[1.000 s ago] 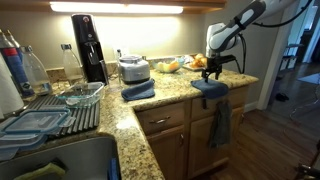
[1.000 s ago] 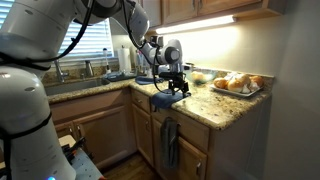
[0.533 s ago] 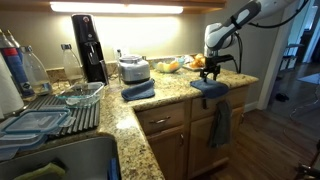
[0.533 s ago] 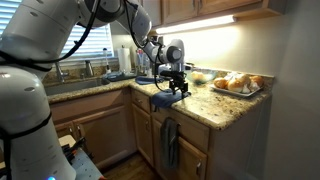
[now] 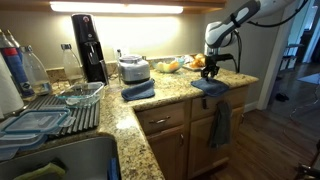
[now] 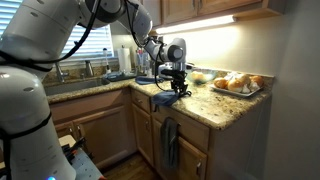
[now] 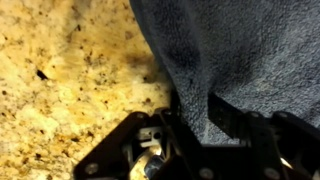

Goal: Unhang the cloth on the left from the drawer and place it on the countertop, hang the cloth back on the drawer

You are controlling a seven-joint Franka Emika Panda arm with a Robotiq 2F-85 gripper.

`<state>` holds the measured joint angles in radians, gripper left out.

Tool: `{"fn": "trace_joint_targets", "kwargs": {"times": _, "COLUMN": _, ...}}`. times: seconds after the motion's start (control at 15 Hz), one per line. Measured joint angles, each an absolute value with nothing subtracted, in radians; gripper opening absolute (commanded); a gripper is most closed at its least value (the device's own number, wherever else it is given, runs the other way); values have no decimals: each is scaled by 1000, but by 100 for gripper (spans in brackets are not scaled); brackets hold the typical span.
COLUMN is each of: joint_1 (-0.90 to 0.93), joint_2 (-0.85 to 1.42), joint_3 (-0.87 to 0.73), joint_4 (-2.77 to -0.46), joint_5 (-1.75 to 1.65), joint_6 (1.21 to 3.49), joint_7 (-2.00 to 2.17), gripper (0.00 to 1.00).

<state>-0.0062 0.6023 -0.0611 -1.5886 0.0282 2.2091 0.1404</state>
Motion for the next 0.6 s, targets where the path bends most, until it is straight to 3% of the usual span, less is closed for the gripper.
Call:
{"fn": "trace_joint_targets", "kwargs": {"times": 0.13, "joint_1": -9, "joint_2": 602, "joint_3": -60, "joint_4": -1586, "joint_5": 31, "joint_6": 2209, "joint_7": 139, "gripper": 4}}
{"fn": "trace_joint_targets", "kwargs": {"times": 0.27, "joint_1": -8, "joint_2": 601, "joint_3": -57, "joint_4": -1585, "joint_5": 29, "joint_6": 2211, "joint_7": 133, "gripper": 8}}
{"fn": "trace_joint_targets", "kwargs": {"times": 0.6, "joint_1": 5, "joint_2": 568, "joint_3": -41, "joint_4": -1601, "joint_5": 6, "joint_6": 2233, "joint_7": 80, "gripper": 8}}
